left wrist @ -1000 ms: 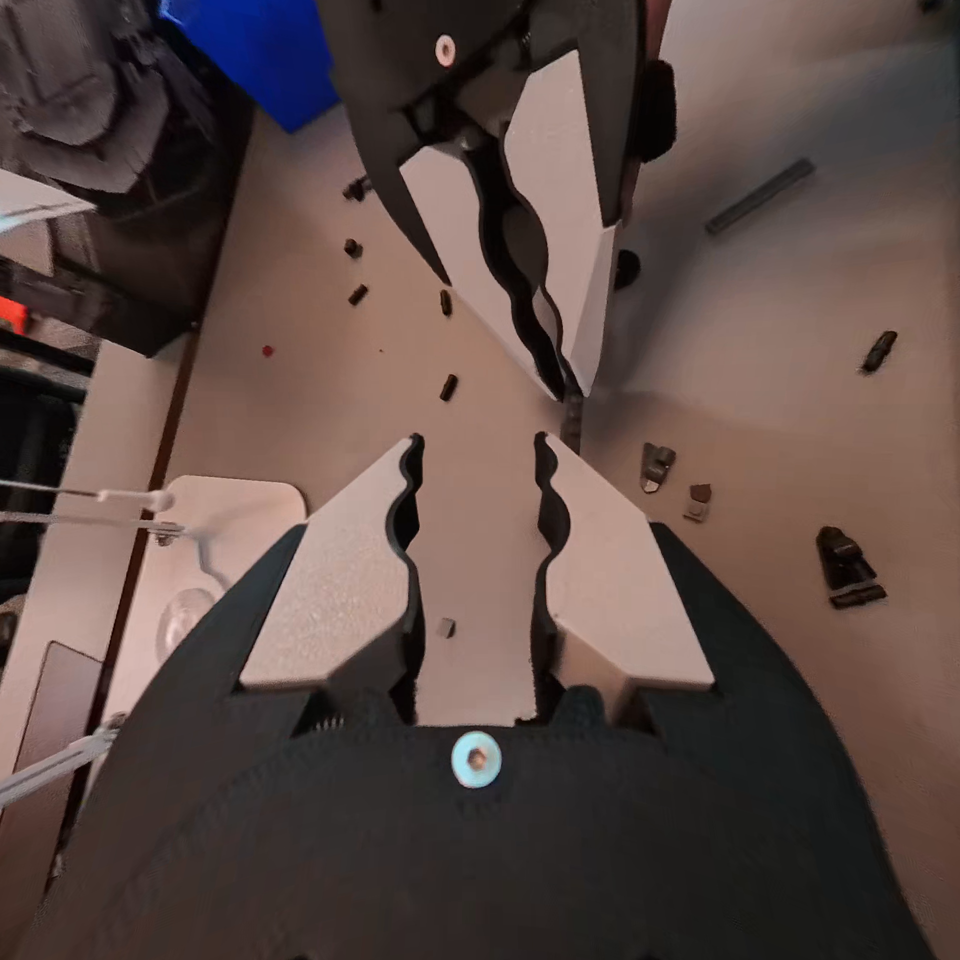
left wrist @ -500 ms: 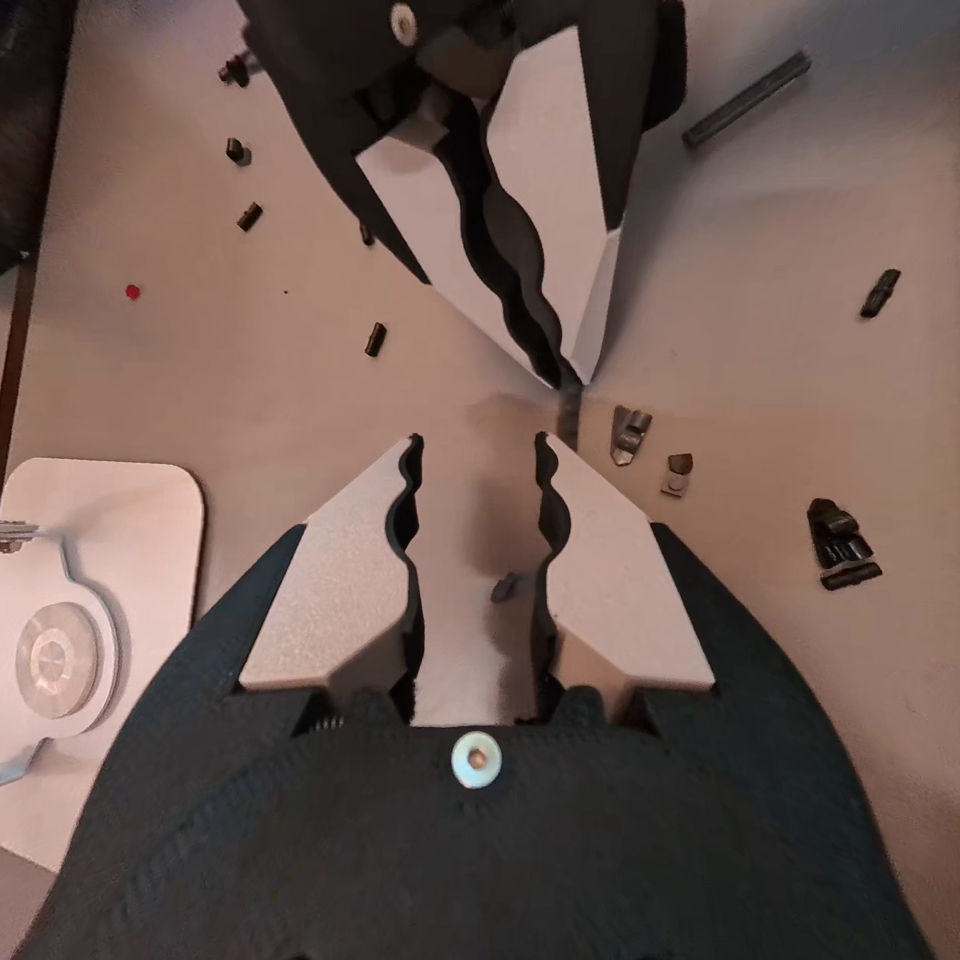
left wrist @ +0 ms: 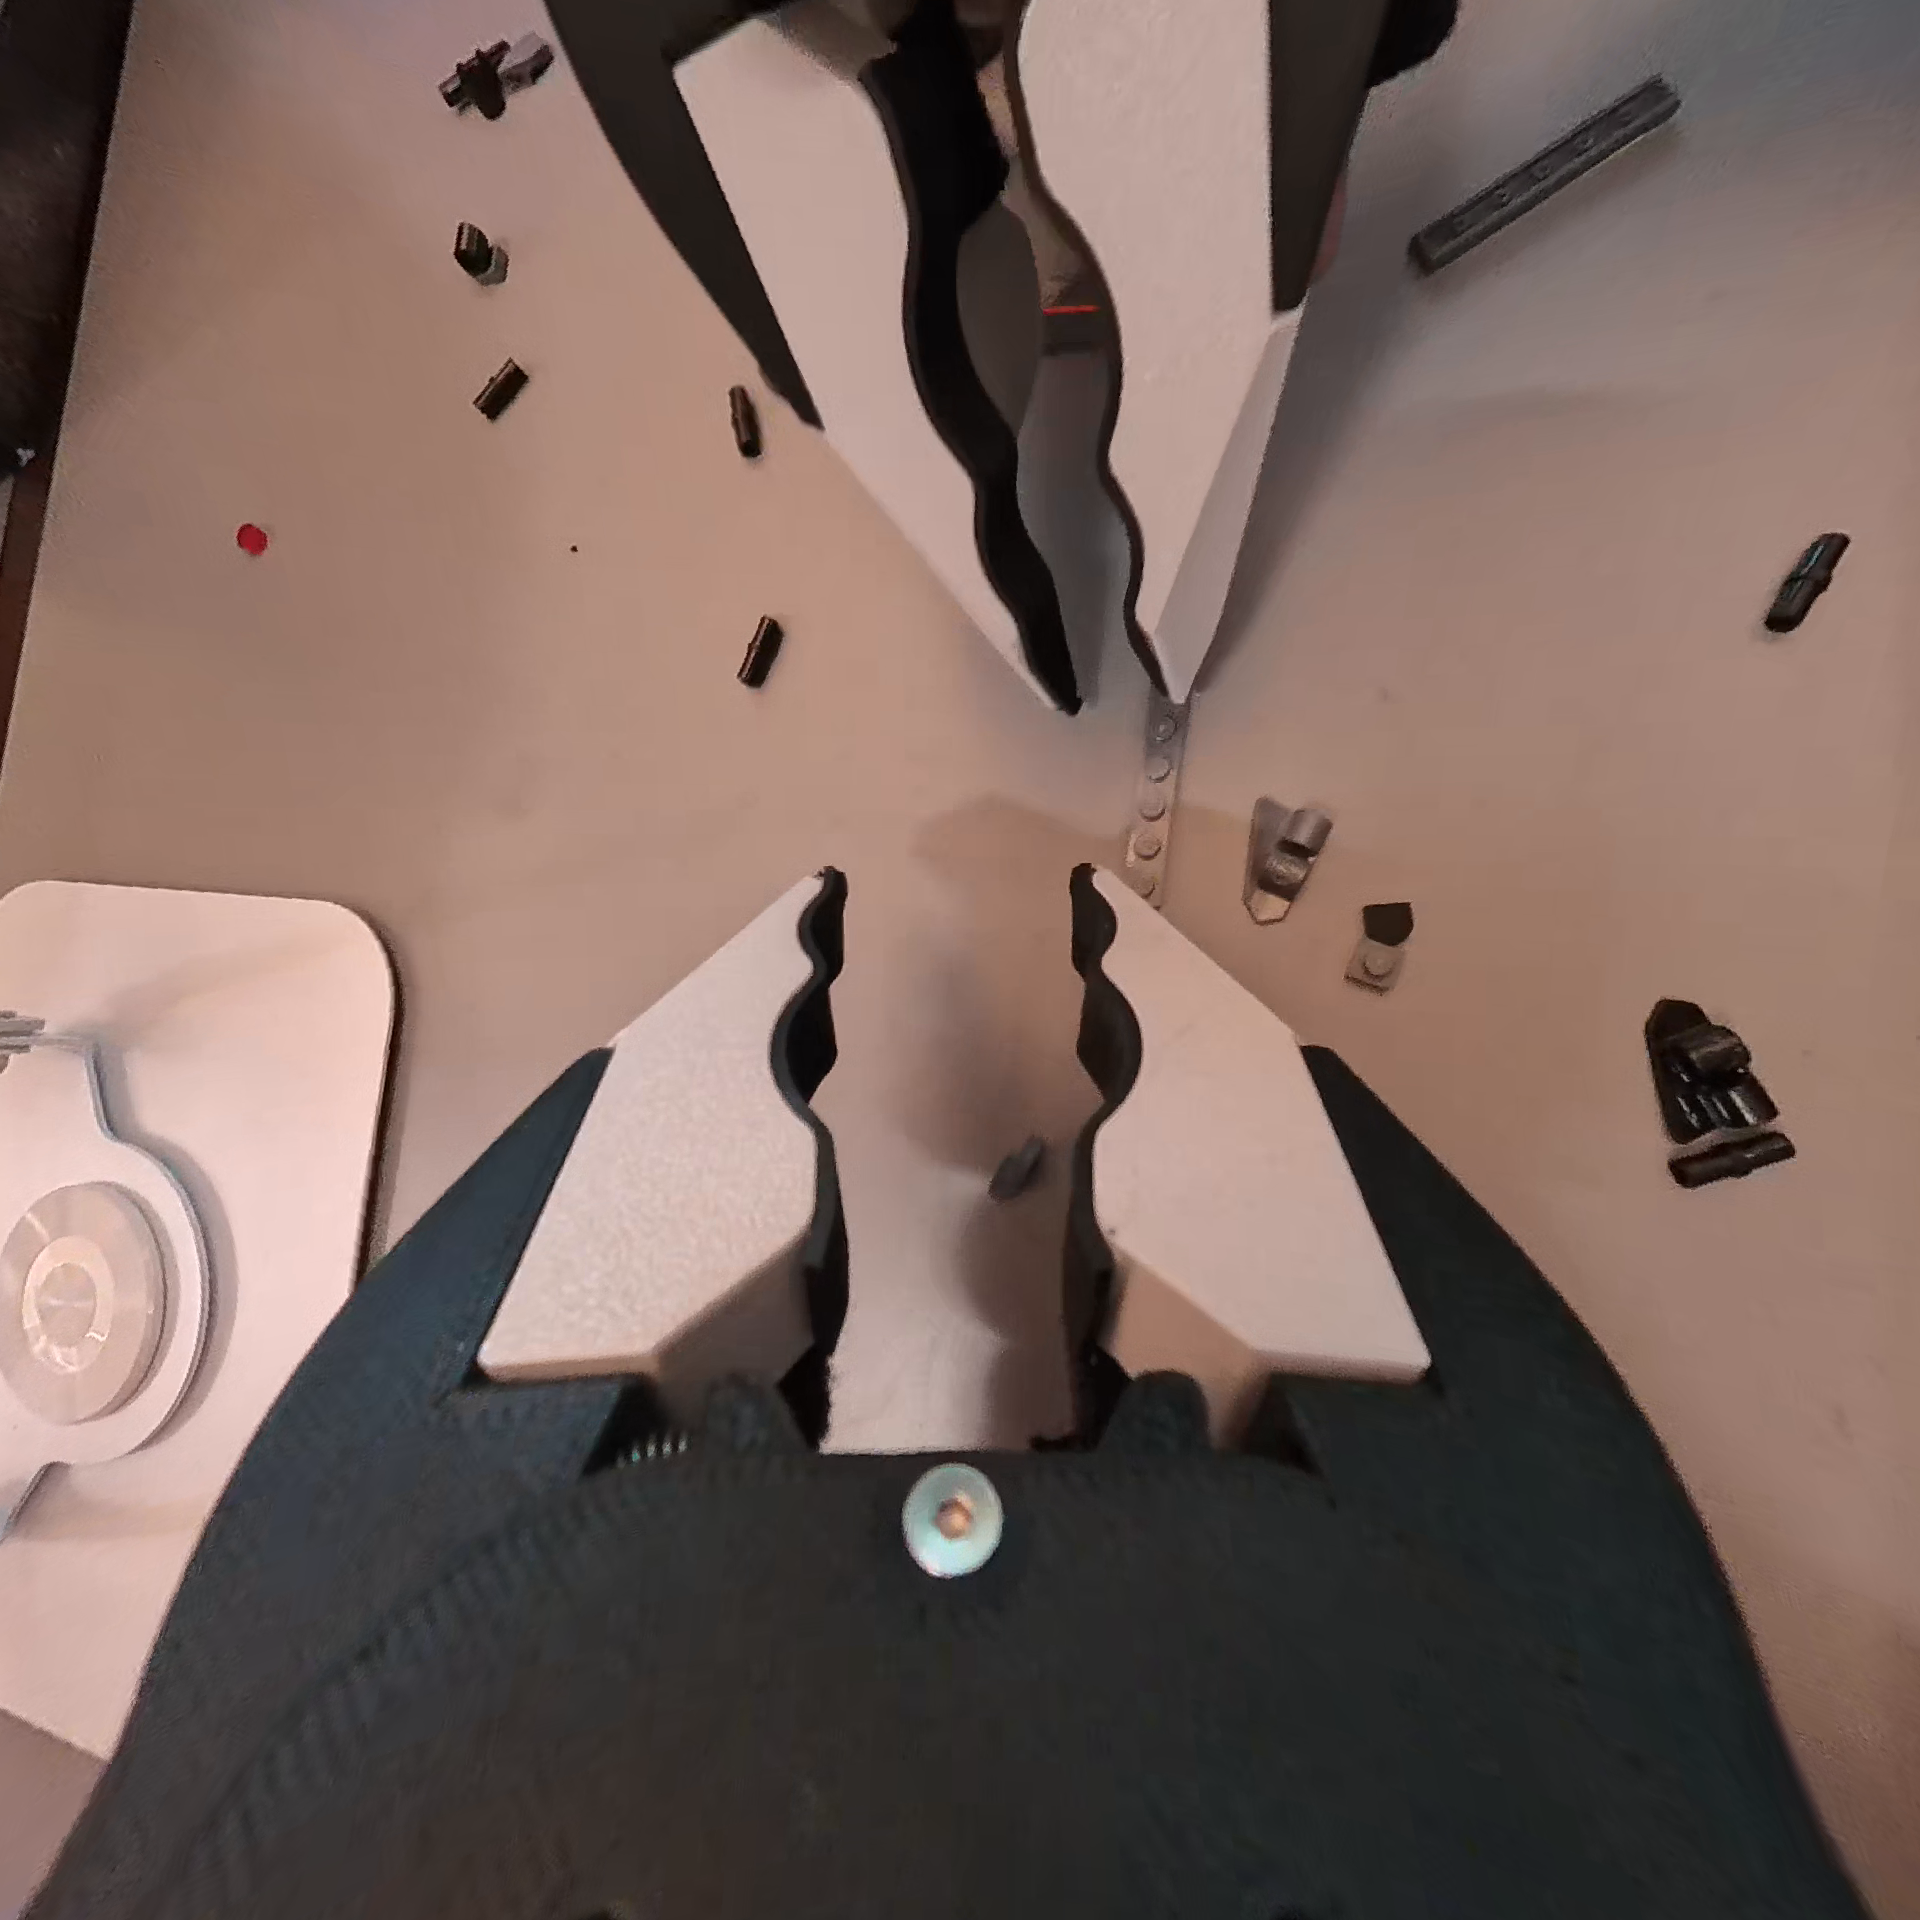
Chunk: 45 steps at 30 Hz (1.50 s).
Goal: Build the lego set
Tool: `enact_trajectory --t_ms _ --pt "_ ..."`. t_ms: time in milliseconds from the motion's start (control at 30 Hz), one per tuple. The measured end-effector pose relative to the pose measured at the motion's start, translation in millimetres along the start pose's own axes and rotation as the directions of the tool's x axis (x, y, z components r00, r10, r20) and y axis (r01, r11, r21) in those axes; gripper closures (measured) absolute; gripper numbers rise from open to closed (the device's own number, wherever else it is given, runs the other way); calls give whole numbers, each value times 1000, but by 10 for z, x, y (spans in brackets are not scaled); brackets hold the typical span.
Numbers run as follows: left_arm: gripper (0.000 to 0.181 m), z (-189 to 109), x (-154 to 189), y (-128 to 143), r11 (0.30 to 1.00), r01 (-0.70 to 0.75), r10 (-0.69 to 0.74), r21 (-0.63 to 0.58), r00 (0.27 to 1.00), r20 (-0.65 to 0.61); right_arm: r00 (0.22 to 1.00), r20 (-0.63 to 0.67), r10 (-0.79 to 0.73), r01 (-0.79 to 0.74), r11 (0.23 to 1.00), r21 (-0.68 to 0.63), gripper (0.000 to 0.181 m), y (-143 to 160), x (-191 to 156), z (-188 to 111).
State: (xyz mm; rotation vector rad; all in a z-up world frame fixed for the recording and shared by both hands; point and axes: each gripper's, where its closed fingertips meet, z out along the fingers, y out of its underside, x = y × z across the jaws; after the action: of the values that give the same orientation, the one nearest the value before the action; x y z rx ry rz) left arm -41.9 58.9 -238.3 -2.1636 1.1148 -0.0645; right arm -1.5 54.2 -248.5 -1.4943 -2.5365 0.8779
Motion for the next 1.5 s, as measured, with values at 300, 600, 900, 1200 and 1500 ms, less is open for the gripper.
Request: enact_trajectory --t_ms 300,600,900,1200,1500 --pt "139 -12 -55 27 1000 6 -6 0 1000 21 973 -186 136 -142 990 -20 164 376 -125 -343" --pt "140 -126 -121 -28 1000 6 -7 17 998 60 882 -328 339 -381 922 -72 162 1066 -555 -420" --pt "145 -32 -13 -420 995 -69 57 67 984 167 879 -362 311 -353 934 -56 176 1044 -536 -344" --pt "142 30 95 -576 983 -147 126 106 975 183 903 -312 295 -279 956 96 176 732 -431 -348" --pt "139 -118 128 -606 963 -214 185 165 967 175 972 -157 176 -134 960 248 176 -40 -170 -664"
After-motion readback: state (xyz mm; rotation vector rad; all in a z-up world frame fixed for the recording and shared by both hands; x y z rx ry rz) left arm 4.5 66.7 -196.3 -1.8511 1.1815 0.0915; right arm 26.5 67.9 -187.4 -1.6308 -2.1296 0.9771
